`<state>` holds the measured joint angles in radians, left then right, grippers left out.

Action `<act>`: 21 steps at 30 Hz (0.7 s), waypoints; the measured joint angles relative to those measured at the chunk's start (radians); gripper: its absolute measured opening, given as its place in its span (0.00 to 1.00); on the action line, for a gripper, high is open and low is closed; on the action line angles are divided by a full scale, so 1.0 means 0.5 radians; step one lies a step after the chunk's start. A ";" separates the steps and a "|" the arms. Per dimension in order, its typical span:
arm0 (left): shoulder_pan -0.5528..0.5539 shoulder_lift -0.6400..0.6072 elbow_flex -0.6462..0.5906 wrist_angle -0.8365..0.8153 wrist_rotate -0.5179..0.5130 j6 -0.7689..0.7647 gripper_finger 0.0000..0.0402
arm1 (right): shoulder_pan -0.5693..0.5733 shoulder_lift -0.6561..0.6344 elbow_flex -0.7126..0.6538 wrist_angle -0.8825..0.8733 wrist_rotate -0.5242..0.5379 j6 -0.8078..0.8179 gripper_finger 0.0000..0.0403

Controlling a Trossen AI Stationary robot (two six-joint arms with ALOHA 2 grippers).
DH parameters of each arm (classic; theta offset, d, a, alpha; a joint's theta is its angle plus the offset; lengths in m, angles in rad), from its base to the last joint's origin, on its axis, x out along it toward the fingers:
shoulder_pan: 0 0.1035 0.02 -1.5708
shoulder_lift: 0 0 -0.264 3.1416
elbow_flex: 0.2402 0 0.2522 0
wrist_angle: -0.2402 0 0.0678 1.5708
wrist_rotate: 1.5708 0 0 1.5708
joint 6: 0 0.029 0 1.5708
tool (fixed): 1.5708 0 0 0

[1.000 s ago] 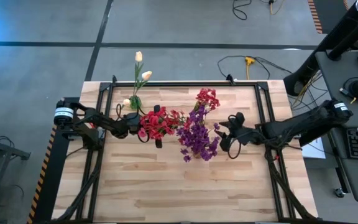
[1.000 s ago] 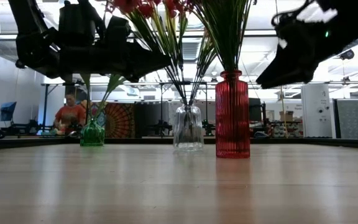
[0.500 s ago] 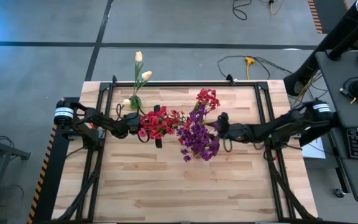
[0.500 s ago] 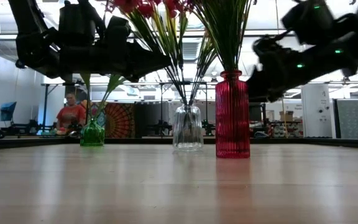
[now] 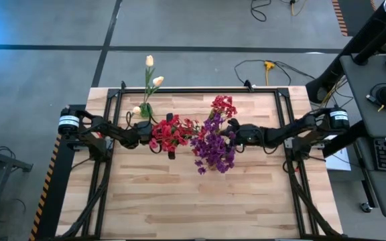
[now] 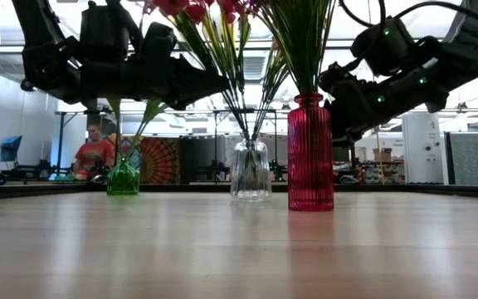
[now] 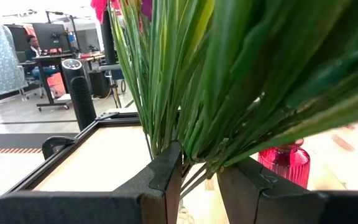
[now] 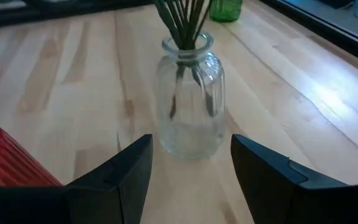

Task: Sort flowers into vase by color
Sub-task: Put the red flowers into the transparent vase

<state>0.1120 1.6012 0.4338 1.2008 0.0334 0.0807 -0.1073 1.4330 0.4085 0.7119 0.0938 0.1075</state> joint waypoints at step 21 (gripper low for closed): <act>0.000 0.000 0.093 -0.223 -0.068 0.029 0.20 | -0.128 -0.346 -0.019 -0.417 -0.030 -0.103 0.52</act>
<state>0.1120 1.6012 0.4802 1.0894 -0.0005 0.0952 -0.1711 1.2601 0.3992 0.5035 0.0788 0.0559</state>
